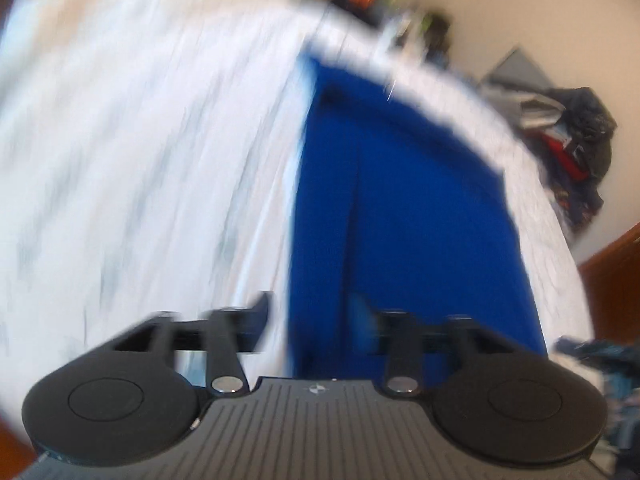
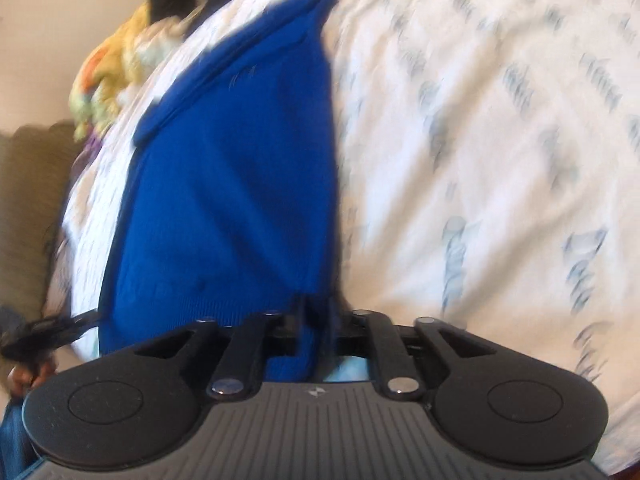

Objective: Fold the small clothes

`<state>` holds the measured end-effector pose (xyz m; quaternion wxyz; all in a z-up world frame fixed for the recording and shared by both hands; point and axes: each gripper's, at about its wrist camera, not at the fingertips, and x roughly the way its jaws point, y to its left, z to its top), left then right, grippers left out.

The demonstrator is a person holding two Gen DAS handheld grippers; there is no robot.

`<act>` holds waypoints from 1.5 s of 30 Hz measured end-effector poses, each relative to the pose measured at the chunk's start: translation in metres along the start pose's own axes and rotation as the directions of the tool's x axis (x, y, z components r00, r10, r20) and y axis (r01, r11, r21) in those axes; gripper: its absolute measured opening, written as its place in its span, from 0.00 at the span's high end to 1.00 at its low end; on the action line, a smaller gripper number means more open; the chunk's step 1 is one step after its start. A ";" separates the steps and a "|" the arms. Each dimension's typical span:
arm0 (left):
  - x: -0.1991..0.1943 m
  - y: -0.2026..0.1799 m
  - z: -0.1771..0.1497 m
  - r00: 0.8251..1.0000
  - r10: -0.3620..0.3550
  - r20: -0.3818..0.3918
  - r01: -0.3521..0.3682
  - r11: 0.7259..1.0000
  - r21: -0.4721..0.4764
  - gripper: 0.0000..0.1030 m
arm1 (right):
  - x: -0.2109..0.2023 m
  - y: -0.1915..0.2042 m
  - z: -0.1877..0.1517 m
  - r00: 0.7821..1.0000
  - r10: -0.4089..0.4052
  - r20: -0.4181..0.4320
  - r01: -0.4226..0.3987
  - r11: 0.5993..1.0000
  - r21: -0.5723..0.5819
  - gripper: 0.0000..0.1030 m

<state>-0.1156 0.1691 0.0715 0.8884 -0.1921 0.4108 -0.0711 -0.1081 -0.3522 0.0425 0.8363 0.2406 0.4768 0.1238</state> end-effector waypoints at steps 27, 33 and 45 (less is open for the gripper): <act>0.132 -0.112 -0.036 0.960 0.208 0.189 -0.260 0.912 0.317 0.00 | 0.161 0.132 0.001 0.908 -0.244 0.341 0.368 0.853 -0.370 0.00; 0.132 -0.112 -0.036 0.960 0.208 0.189 -0.260 0.912 0.317 0.00 | 0.166 0.134 0.002 0.909 -0.242 0.341 0.366 0.855 -0.369 0.00; 0.130 -0.112 -0.037 0.957 0.214 0.193 -0.267 0.912 0.310 0.00 | 0.165 0.135 0.001 0.908 -0.242 0.341 0.365 0.855 -0.367 0.00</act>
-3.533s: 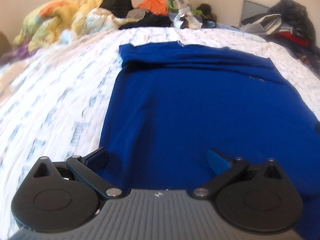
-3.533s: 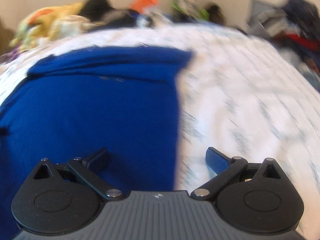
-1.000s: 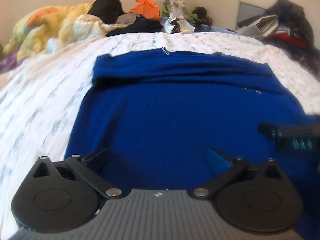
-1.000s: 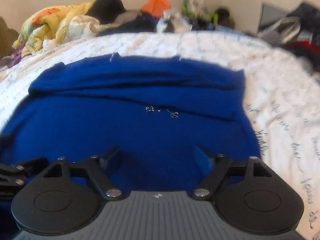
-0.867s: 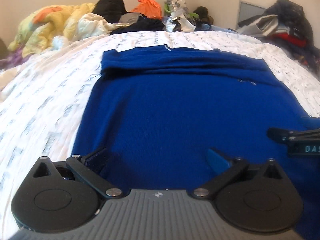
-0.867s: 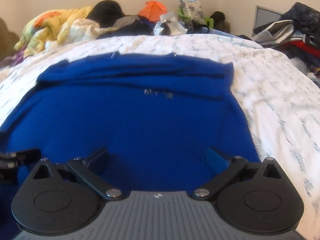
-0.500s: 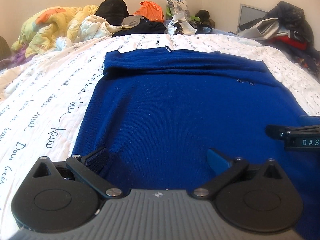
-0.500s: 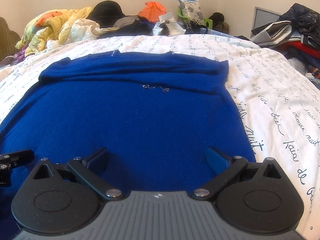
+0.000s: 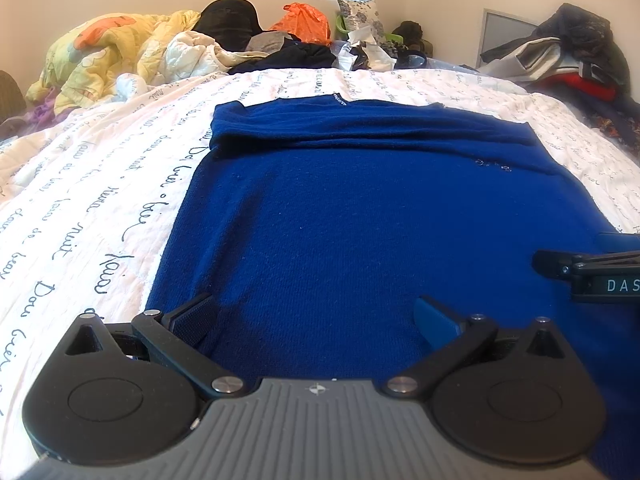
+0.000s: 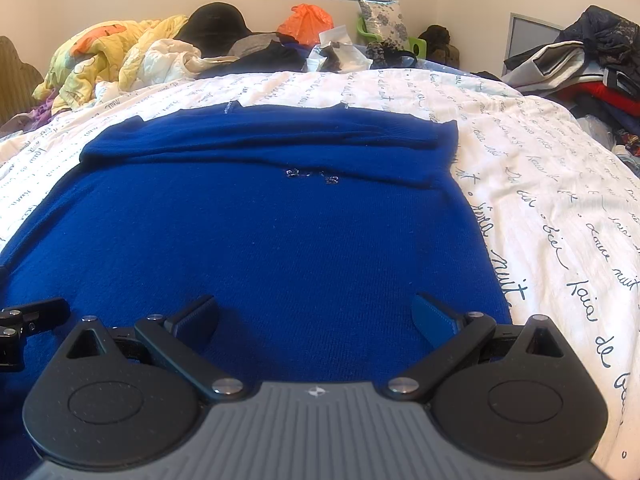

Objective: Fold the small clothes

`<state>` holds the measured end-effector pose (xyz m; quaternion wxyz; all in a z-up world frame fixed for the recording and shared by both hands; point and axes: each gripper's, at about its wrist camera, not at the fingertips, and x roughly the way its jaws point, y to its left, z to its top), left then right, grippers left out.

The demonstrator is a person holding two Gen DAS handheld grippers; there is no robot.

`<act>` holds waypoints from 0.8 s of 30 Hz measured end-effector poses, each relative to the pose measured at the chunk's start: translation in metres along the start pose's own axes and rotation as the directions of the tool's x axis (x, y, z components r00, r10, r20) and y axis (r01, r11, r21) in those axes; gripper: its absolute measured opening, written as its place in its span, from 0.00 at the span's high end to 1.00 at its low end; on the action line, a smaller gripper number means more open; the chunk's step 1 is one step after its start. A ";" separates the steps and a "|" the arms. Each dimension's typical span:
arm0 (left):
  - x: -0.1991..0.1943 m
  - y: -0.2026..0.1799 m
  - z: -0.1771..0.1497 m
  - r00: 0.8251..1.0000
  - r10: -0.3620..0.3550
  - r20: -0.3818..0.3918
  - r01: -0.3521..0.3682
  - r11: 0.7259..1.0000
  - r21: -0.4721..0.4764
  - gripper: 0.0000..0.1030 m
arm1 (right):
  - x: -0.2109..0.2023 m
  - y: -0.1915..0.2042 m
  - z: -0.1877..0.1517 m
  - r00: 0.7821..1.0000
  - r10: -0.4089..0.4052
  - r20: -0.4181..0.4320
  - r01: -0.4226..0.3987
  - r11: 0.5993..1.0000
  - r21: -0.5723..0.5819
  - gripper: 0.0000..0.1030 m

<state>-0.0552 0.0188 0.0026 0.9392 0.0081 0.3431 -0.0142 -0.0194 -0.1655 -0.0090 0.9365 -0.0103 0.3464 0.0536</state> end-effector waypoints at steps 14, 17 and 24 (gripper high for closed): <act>0.000 0.000 0.000 1.000 -0.002 0.000 0.002 1.000 0.000 0.00 | -0.001 0.001 -0.001 1.000 0.000 0.000 0.000 1.000 0.000 0.00; 0.000 0.000 0.000 1.000 -0.002 0.000 0.002 1.000 0.001 0.00 | -0.001 0.001 -0.001 1.000 0.000 0.001 0.000 1.000 0.001 0.00; 0.000 0.000 0.000 1.000 -0.002 -0.001 0.002 1.000 0.001 0.00 | -0.001 0.002 -0.001 1.000 -0.004 0.000 0.004 1.000 0.001 0.00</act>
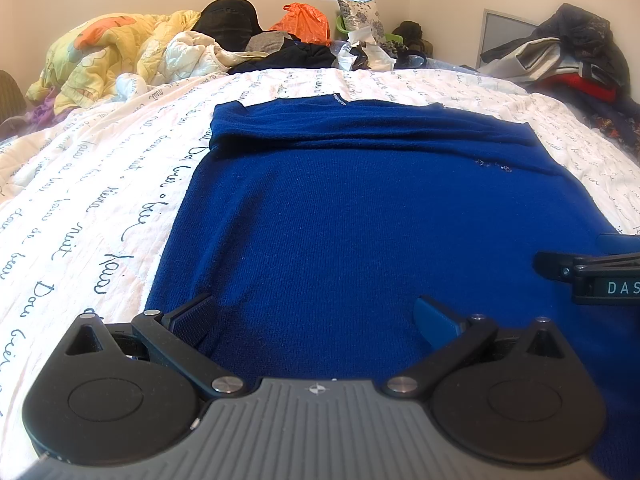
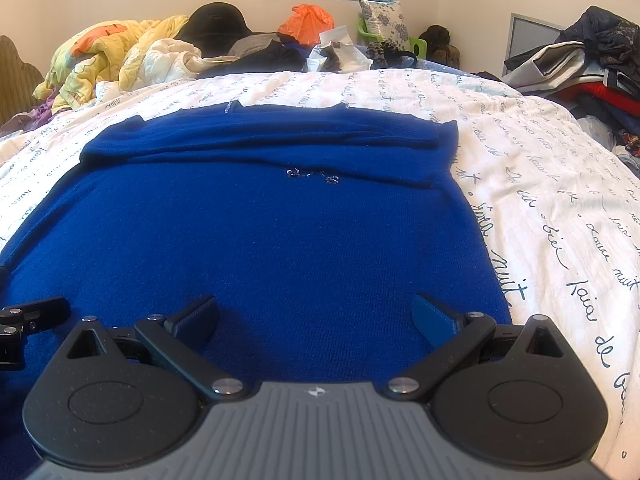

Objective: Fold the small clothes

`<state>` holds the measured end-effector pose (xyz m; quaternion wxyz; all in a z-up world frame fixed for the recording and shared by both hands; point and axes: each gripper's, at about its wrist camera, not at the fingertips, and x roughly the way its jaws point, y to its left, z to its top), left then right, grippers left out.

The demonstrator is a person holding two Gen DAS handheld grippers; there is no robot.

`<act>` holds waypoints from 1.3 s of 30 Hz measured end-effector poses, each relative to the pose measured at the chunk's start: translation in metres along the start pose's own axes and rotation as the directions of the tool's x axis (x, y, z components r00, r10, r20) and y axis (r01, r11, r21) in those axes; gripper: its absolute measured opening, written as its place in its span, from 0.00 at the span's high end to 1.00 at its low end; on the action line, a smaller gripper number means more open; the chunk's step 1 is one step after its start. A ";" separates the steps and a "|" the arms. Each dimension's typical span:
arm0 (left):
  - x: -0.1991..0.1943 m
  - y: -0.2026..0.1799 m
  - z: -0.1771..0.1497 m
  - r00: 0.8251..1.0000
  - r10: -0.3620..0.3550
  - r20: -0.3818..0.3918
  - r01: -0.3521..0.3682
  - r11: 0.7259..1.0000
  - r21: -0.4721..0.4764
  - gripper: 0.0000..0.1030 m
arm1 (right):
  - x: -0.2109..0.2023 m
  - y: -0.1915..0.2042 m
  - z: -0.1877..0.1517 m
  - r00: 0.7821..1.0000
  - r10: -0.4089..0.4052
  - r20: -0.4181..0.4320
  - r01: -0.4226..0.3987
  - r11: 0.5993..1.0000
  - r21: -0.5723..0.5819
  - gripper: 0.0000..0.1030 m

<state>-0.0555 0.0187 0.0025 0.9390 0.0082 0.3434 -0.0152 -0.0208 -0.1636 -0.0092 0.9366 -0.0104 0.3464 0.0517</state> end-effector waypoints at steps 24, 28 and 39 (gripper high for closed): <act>-0.036 0.005 -0.033 1.000 -0.008 0.009 0.008 1.000 0.028 0.00 | -0.034 0.004 -0.030 1.000 0.006 -0.001 -0.006 1.000 -0.008 0.00; -0.038 0.002 -0.035 1.000 0.001 0.014 -0.002 1.000 0.021 0.00 | -0.034 0.004 -0.030 1.000 0.008 -0.001 -0.008 1.000 -0.008 0.00; -0.039 0.004 -0.036 1.000 -0.004 0.023 0.004 1.000 0.021 0.00 | -0.033 0.004 -0.030 1.000 0.008 0.000 -0.008 1.000 -0.008 0.00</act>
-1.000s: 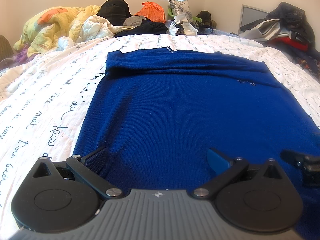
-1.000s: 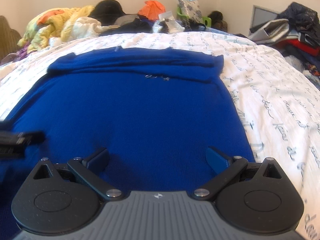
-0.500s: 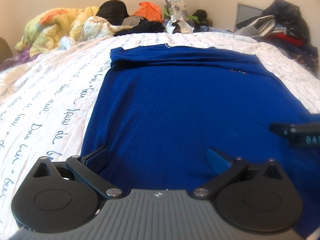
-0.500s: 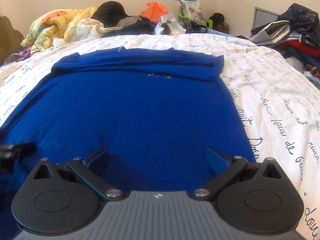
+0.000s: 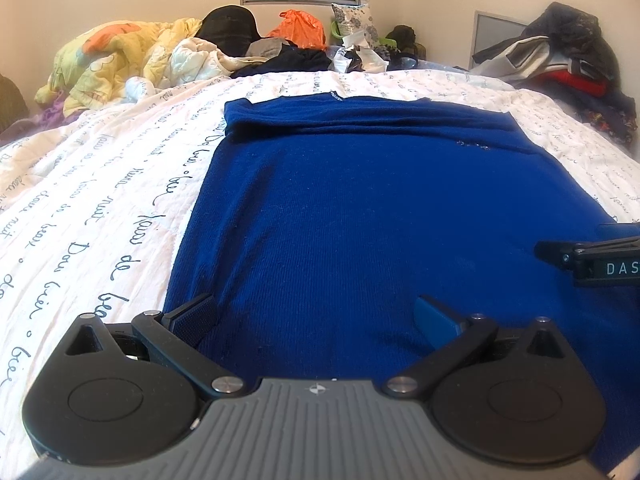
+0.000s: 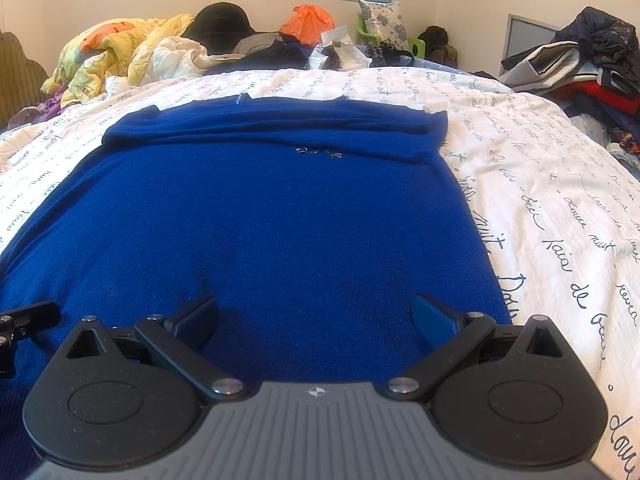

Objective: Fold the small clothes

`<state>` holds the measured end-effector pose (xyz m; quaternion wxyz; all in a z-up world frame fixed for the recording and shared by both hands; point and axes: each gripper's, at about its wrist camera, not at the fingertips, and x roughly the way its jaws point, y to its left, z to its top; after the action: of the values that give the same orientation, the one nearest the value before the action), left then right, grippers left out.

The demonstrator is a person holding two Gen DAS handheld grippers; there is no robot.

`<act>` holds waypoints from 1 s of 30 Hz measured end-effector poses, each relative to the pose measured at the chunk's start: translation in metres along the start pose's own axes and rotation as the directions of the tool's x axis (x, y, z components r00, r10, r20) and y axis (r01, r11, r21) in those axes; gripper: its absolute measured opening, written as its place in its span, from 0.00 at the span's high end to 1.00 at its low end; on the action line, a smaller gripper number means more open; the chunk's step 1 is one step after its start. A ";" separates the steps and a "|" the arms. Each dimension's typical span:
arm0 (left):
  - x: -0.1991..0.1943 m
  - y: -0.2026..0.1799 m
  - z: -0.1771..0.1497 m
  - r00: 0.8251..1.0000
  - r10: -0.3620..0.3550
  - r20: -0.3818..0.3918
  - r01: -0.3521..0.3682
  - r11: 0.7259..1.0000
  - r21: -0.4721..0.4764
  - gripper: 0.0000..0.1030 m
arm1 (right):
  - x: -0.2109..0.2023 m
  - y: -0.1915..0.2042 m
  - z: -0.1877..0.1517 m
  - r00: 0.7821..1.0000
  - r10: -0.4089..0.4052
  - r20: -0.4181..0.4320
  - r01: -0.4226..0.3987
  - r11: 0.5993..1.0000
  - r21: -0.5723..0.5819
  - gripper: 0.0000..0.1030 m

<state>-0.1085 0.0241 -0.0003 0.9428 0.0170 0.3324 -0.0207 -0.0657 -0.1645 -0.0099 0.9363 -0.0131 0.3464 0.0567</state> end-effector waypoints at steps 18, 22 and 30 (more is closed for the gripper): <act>-0.041 0.016 -0.020 0.992 -0.077 -0.104 0.084 0.995 0.063 0.00 | -0.045 -0.005 -0.021 0.986 0.129 -0.108 -0.143 0.980 -0.135 0.00; -0.068 0.051 -0.031 0.977 -0.169 -0.132 0.167 0.986 -0.024 0.00 | -0.072 -0.038 -0.029 0.955 0.220 -0.197 -0.248 0.959 -0.133 0.00; -0.052 0.125 -0.029 0.831 -0.539 -0.136 0.371 0.720 -0.586 0.01 | -0.073 -0.154 -0.005 0.893 0.420 -0.161 -0.325 0.850 0.416 0.00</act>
<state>-0.1609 0.1519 0.0119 0.8127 -0.3272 0.4555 -0.1580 -0.1061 -0.3244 0.0319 0.8415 0.2284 0.4598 0.1685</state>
